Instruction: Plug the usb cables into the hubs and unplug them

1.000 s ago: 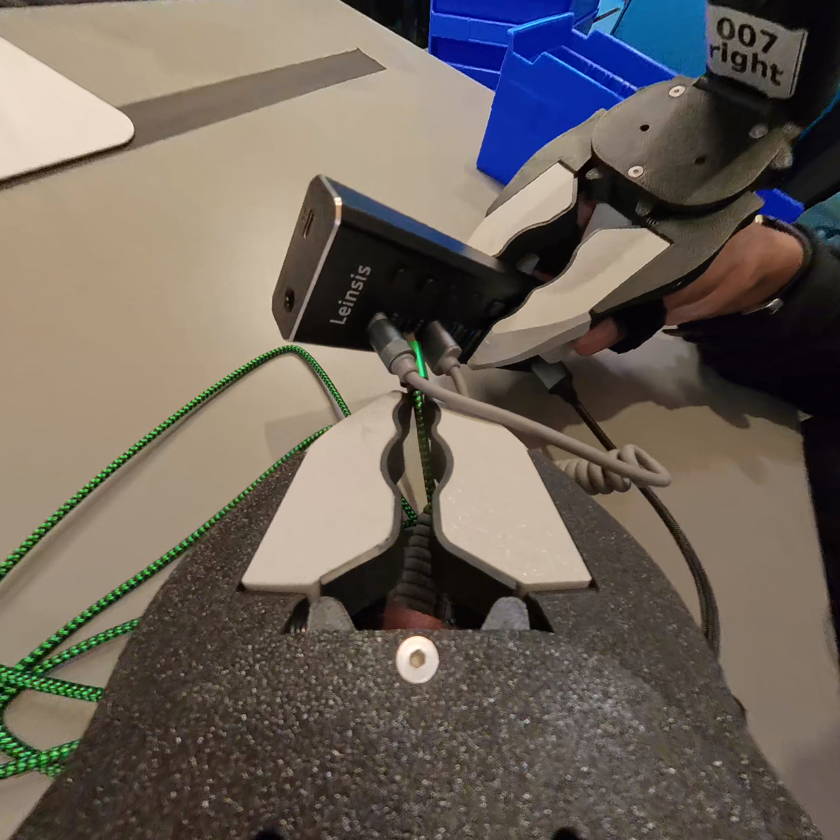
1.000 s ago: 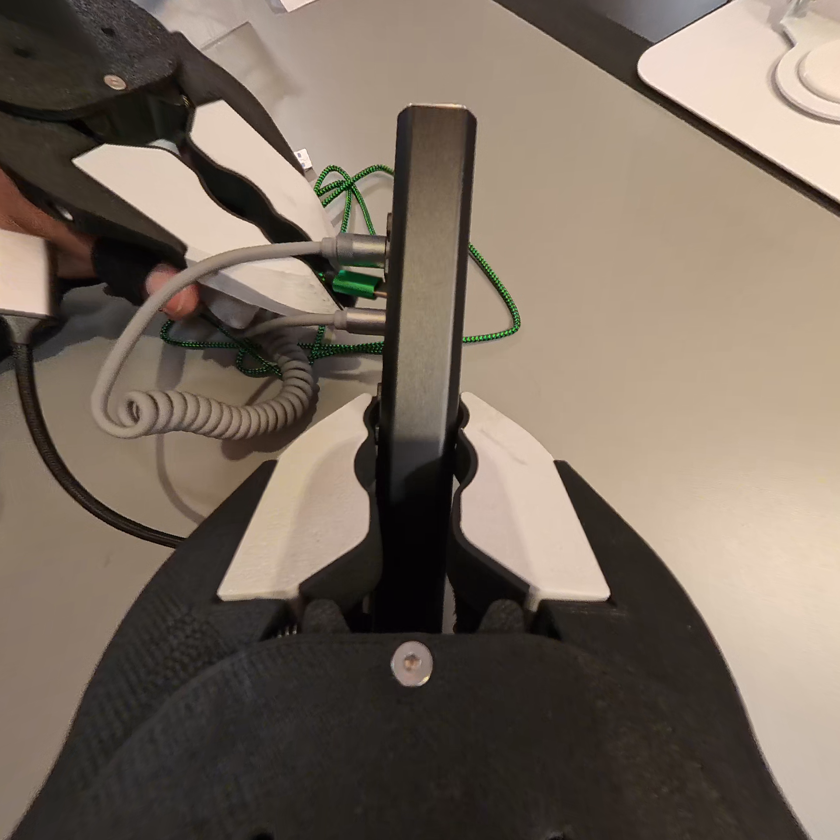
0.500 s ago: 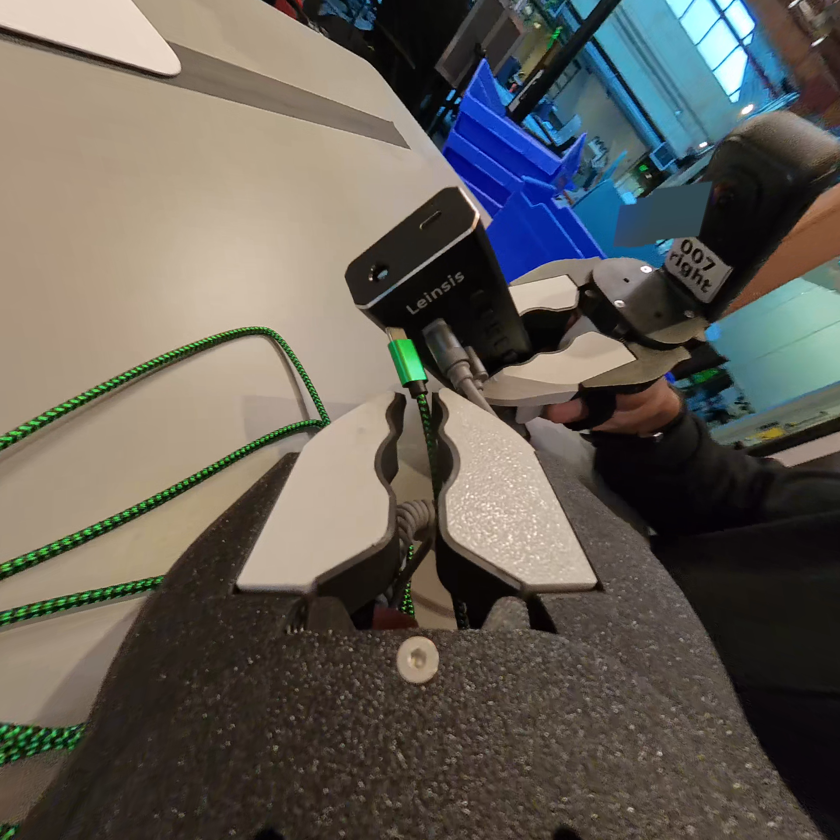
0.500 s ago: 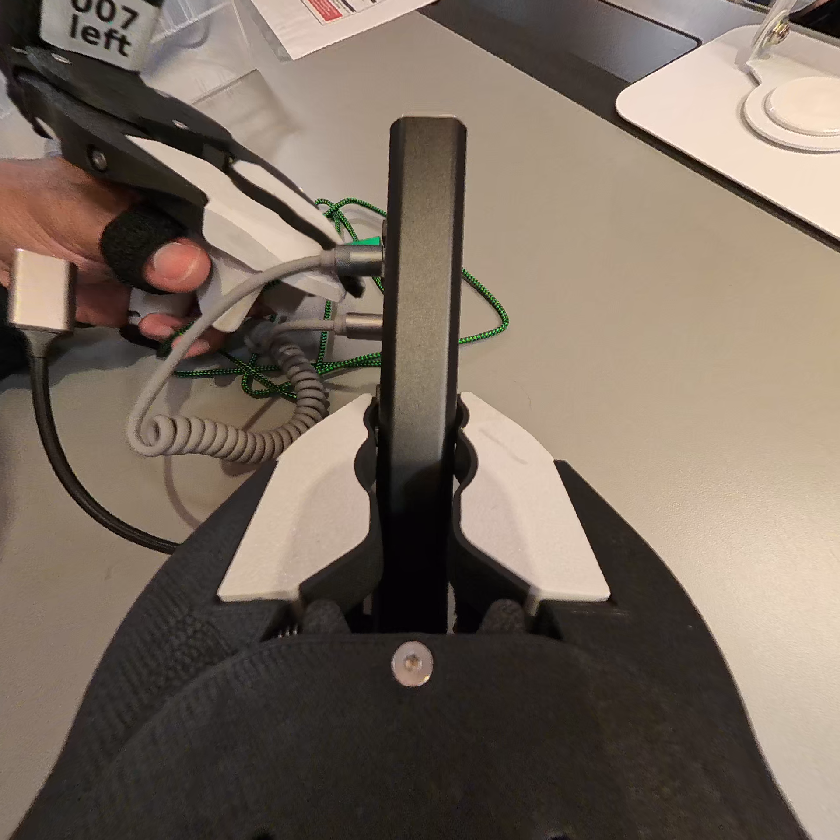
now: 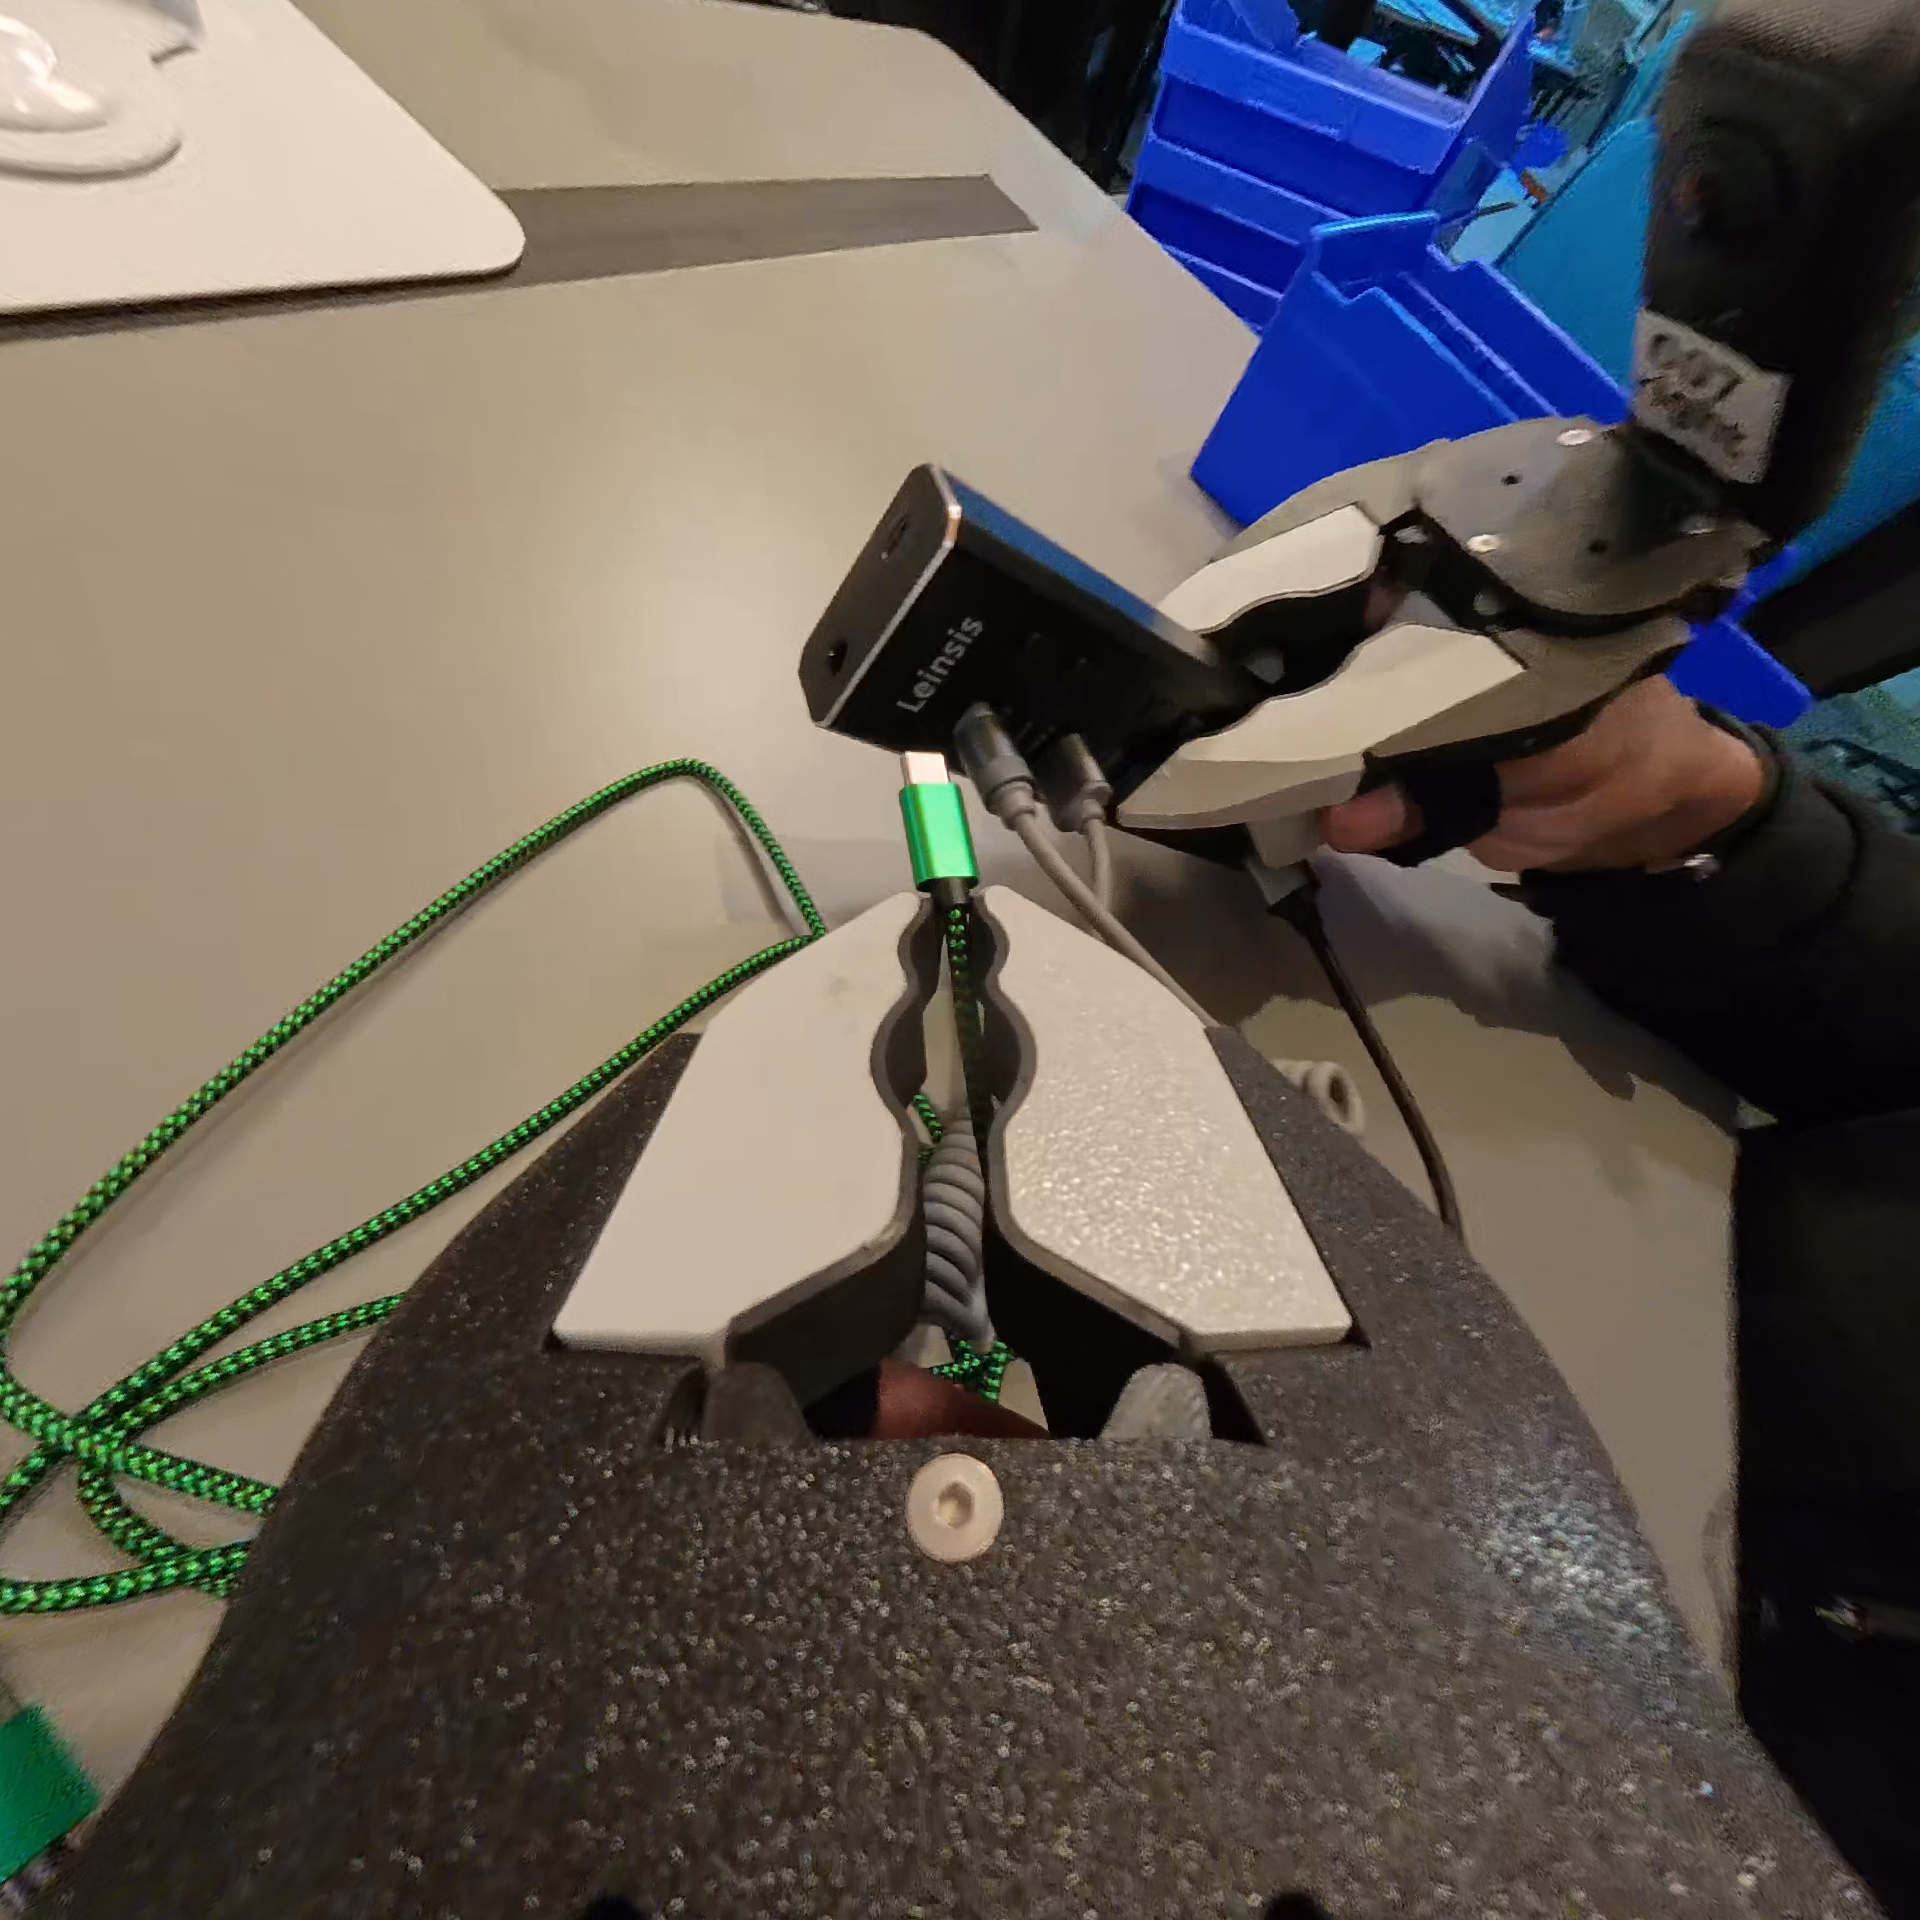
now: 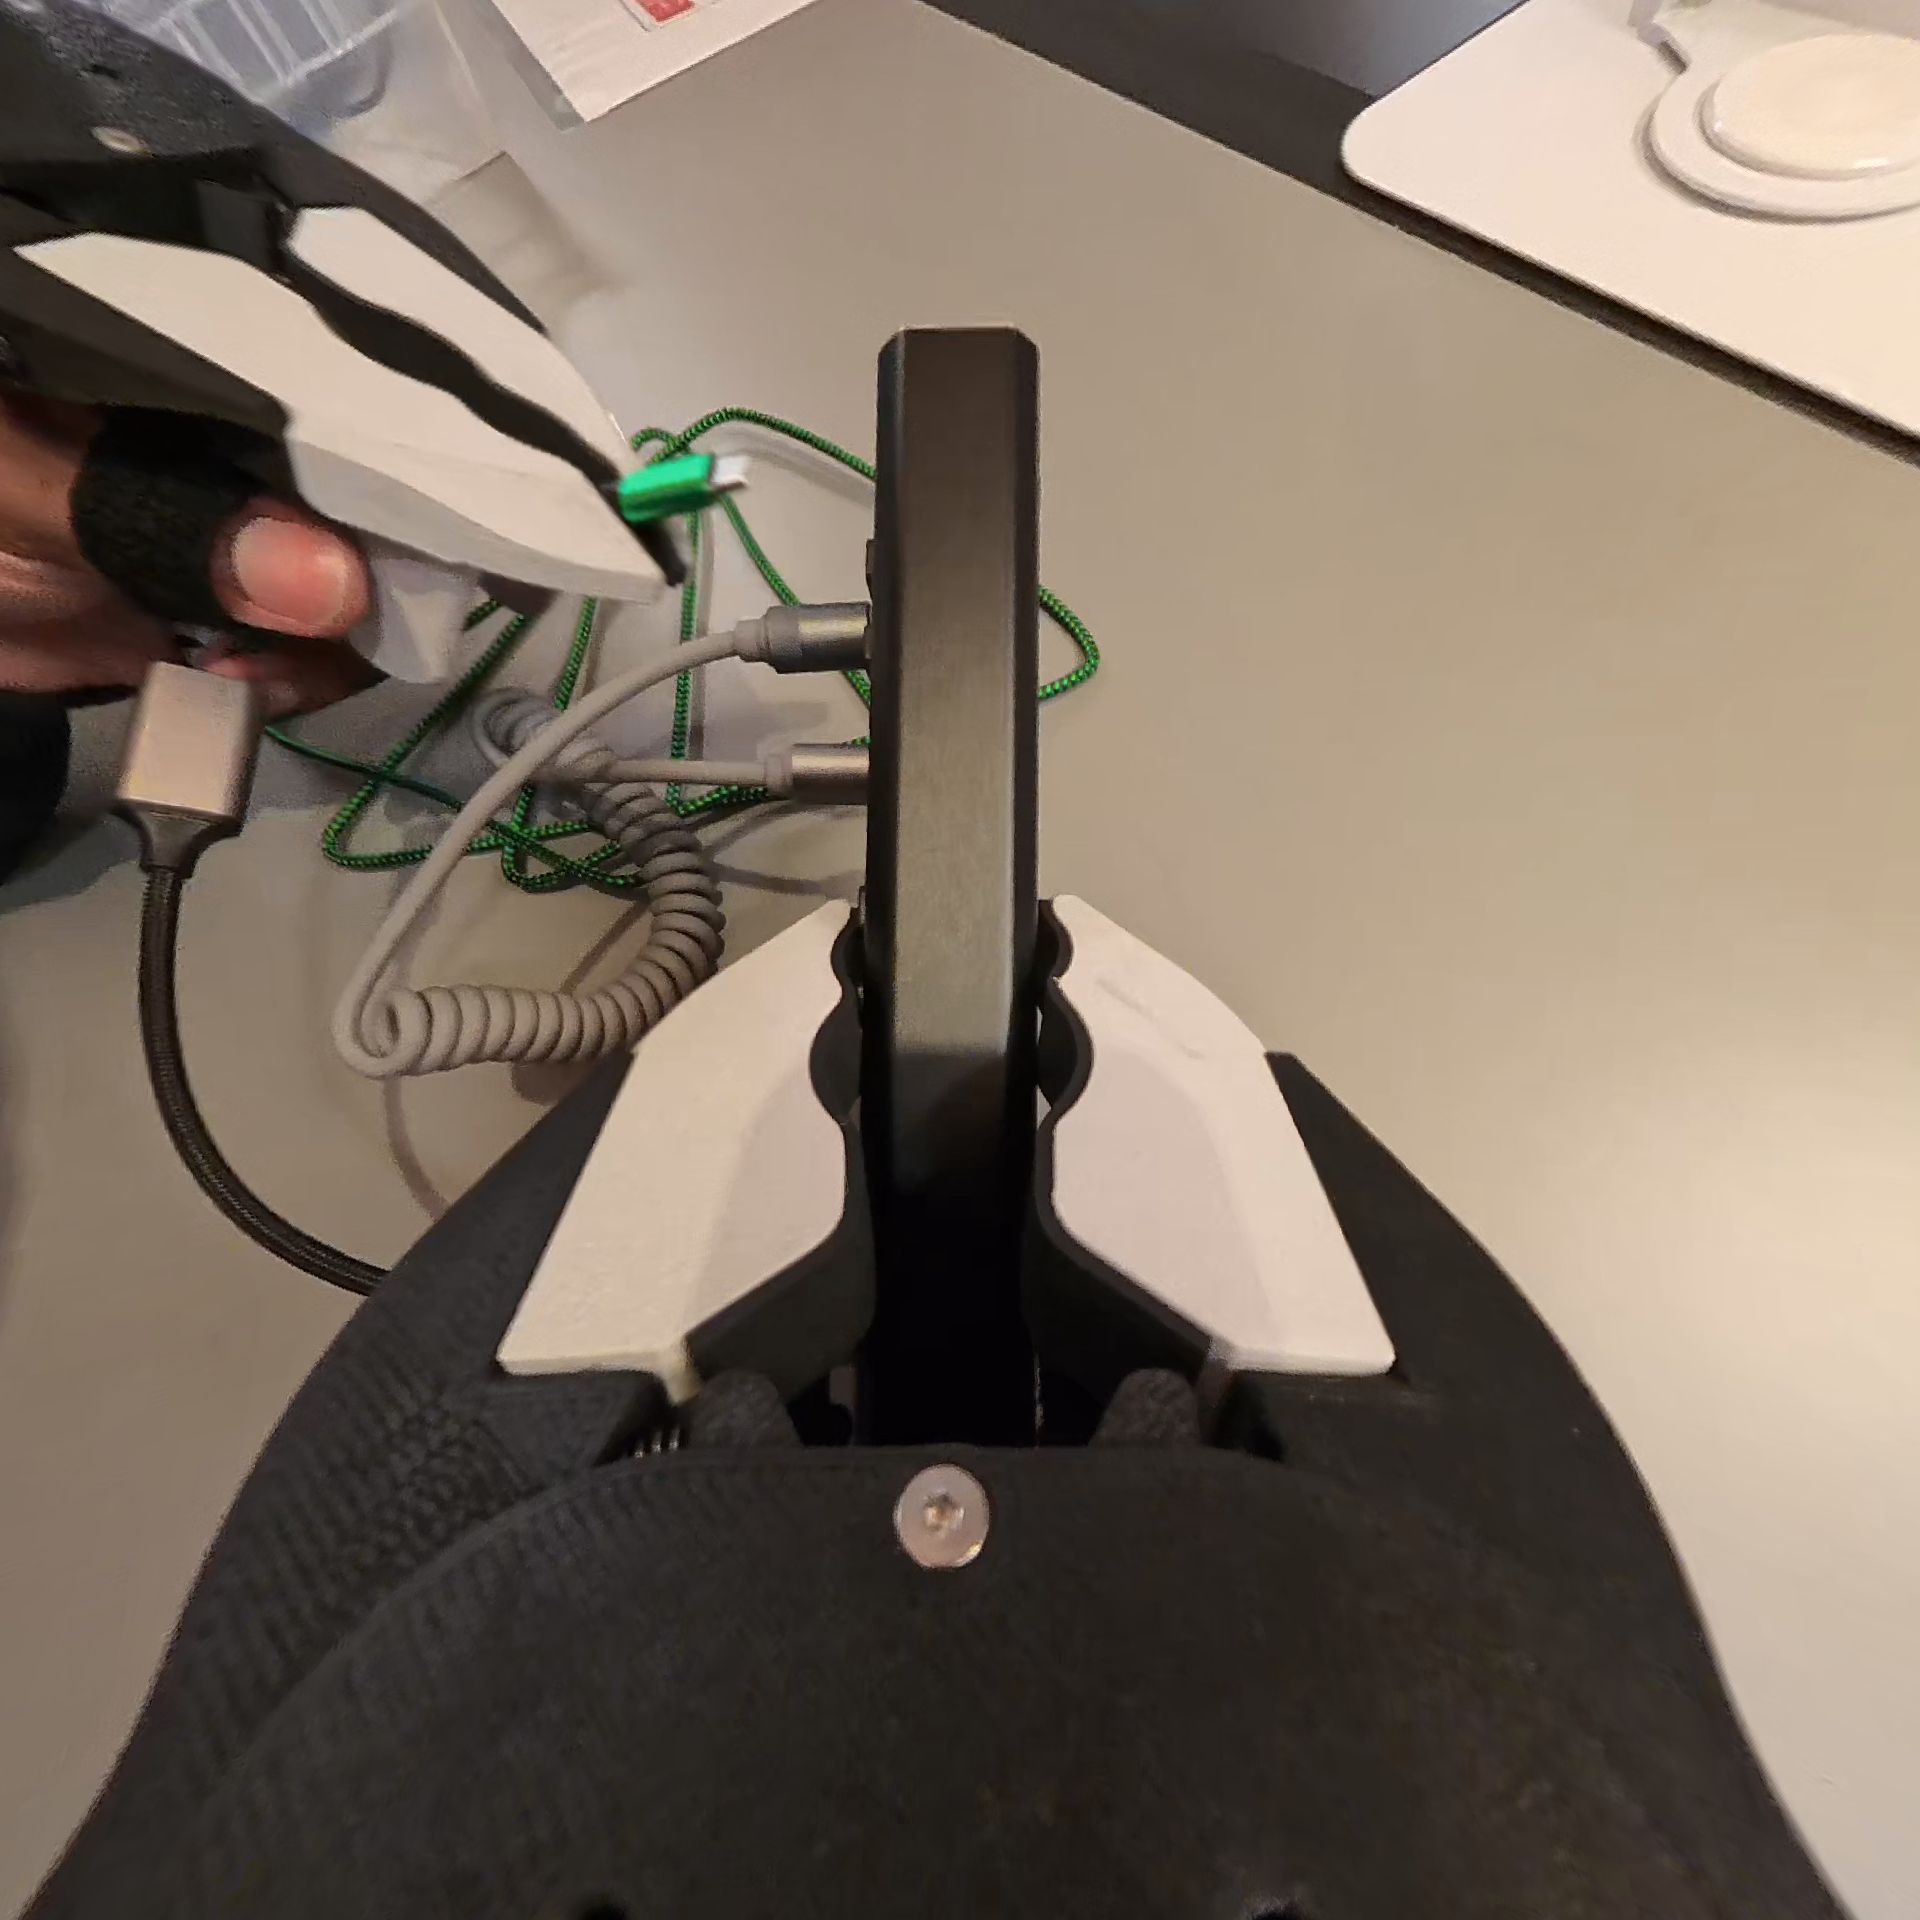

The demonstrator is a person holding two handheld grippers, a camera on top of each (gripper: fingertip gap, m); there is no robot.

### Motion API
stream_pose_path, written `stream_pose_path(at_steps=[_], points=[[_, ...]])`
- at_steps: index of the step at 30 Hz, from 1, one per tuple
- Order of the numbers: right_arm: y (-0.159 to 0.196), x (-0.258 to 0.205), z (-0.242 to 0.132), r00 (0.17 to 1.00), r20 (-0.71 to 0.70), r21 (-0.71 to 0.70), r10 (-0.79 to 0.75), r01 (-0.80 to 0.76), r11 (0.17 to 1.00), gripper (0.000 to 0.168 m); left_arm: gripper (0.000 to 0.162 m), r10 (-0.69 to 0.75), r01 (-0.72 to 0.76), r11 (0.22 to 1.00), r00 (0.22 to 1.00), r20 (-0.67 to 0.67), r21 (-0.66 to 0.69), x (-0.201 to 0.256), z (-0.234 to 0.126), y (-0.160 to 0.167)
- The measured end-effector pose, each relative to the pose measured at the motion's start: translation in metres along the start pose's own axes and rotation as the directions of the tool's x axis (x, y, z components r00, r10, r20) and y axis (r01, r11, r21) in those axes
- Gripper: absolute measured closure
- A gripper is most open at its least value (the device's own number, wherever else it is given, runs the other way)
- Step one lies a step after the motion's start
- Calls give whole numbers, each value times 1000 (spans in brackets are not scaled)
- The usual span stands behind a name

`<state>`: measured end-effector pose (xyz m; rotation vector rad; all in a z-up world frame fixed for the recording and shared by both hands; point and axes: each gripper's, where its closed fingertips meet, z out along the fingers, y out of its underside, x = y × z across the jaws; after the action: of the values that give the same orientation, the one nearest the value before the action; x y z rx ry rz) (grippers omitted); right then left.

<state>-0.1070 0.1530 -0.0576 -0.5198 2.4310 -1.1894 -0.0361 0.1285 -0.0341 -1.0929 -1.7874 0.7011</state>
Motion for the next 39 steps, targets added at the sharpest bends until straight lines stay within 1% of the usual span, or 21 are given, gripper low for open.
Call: stream_pose_path(at_steps=[1,3,6,9,12,16,19,21,22,26,29,32,34,36,39], points=[[-2,0,0,1000,8,14,14,-14,1000,140,158,-16,16,1000,999,-34,6,6,-2,-3],[-7,-1,-1,999,32,51,34,-35,998,140,158,-113,117,993,984,-137,22,17,-4,-6],[-14,-7,-3,996,82,105,45,-53,993,140,157,-252,259,966,941,-228,0,15,0,0],[-21,-17,-7,988,151,149,39,-62,987,140,157,-353,358,932,859,-371,-57,23,0,3],[-26,-29,-8,976,214,178,29,-69,982,140,158,-398,410,908,768,-502,-93,39,-2,-1],[-28,-35,-7,979,202,207,-4,-39,978,140,157,-431,456,884,710,-557,-103,50,-2,-4],[-32,-32,-8,988,149,241,-37,0,971,140,157,-469,527,845,655,-592,-87,49,-2,-10],[-36,-32,-10,991,122,275,-60,24,961,140,157,-492,572,815,603,-628,-90,51,-4,-14],[-37,-32,-11,992,108,282,-67,34,959,140,157,-499,584,807,592,-633,-90,51,-3,-14],[-39,-29,-13,994,40,292,-98,82,953,140,158,-496,603,796,601,-627,-53,48,-2,-18],[-39,-28,-13,994,21,290,-108,98,952,140,157,-488,607,794,599,-635,-37,49,-3,-20],[-36,-28,-11,991,-2,271,-135,131,954,140,158,-486,620,783,577,-657,-35,49,-4,-22],[-29,-29,-6,983,-25,222,-182,183,958,140,158,-475,619,784,549,-688,-47,55,-7,-25],[-27,-29,-4,978,-48,217,-201,207,954,140,158,-471,610,791,570,-673,-37,55,-7,-25],[-31,-30,-7,985,-16,238,-171,170,956,140,158,-485,598,800,612,-625,-34,49,-4,-20]])
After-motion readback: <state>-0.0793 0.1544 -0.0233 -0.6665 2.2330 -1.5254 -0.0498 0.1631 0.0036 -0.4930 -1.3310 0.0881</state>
